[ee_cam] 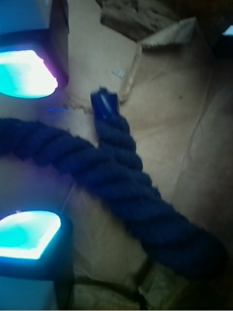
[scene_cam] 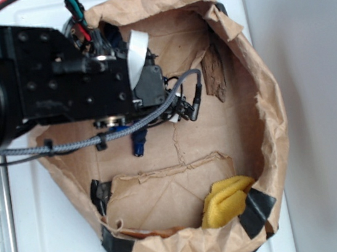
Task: Grab the blue rope.
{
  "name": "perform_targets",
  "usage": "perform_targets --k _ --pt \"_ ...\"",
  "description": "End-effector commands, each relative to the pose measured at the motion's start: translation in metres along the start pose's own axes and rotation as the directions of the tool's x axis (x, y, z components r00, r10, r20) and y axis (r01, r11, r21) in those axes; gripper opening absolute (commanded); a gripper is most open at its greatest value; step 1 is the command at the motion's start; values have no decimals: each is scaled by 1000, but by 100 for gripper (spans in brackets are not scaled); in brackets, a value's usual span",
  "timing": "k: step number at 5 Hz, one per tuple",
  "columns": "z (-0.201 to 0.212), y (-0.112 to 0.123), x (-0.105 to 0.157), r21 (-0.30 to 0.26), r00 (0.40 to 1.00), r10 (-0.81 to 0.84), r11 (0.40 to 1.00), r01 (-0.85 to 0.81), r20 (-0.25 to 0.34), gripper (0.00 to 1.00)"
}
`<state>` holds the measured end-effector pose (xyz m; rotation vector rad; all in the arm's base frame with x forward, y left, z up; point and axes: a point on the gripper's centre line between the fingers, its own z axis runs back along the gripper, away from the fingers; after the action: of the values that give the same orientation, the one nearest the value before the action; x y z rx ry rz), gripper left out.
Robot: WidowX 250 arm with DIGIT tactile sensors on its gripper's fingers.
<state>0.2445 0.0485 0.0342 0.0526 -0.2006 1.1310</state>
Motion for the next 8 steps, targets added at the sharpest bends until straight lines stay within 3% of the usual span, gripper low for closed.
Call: perform_targets --k 1,2,3,4,5,8 --pt "19 -3 14 -56 1000 -14 998 15 27 100" --pt "15 -4 23 -43 1000 -5 999 4 -29 100" --pt "-8 -5 25 -2 1000 -8 1000 8 11 100" --pt "-12 -6 25 -2 1000 -16 1000 16 25 100" --pt "-9 -5 24 -5 999 10 1000 -10 38 0" --pt "0 -7 25 -26 998 20 999 -19 58 0"
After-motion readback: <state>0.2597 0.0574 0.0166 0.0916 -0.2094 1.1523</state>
